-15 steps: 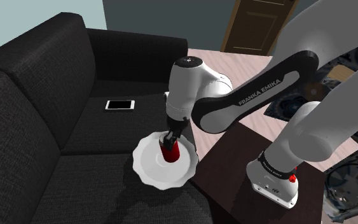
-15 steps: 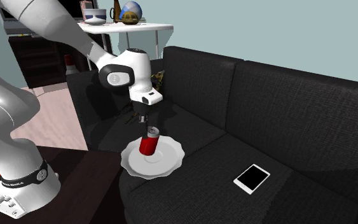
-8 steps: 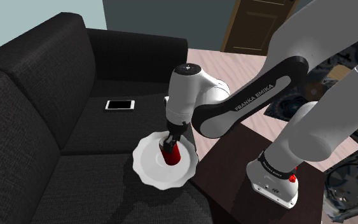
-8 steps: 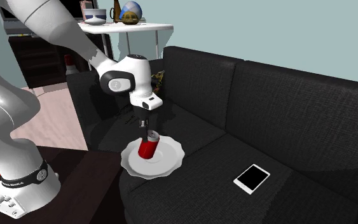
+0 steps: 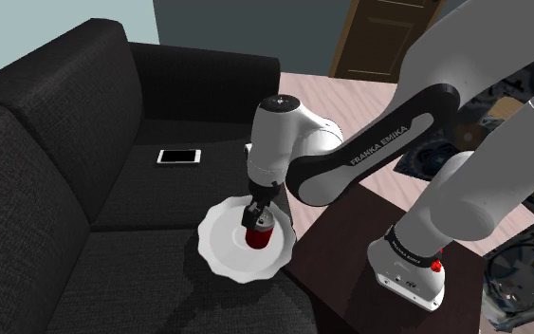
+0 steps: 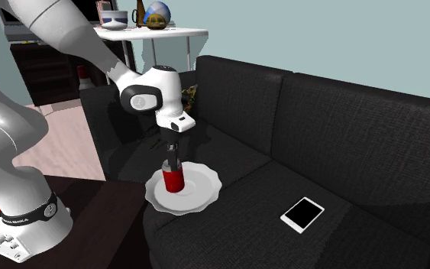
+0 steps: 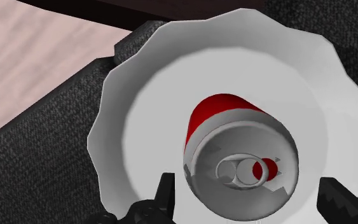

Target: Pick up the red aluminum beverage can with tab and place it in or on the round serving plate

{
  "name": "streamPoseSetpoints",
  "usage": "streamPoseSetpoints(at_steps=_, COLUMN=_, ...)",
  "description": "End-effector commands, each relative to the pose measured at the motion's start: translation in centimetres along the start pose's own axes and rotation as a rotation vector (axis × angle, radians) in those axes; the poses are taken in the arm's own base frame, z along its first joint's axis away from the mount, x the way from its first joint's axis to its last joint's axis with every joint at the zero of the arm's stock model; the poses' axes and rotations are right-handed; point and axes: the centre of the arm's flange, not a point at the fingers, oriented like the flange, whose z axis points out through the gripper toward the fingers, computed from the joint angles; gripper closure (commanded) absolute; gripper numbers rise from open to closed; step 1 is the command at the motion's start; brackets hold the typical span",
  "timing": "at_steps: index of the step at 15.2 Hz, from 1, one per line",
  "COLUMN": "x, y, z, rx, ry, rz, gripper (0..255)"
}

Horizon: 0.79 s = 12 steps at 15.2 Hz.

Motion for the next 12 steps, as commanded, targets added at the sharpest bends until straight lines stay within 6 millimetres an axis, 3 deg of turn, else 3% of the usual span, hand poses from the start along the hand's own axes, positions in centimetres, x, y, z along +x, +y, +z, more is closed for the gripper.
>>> streamPoseSetpoints(at_steps=1, x=0.0, y=0.0, z=0.0, rx=0.000, ry=0.000, rz=0.000, gripper=0)
streamPoseSetpoints(at_steps=5, x=0.0, y=0.0, z=-5.0, rx=0.000, ry=0.000, rz=0.000, gripper=0)
streamPoseSetpoints(at_steps=12, x=0.0, y=0.0, z=-5.0, rx=0.000, ry=0.000, rz=0.000, gripper=0)
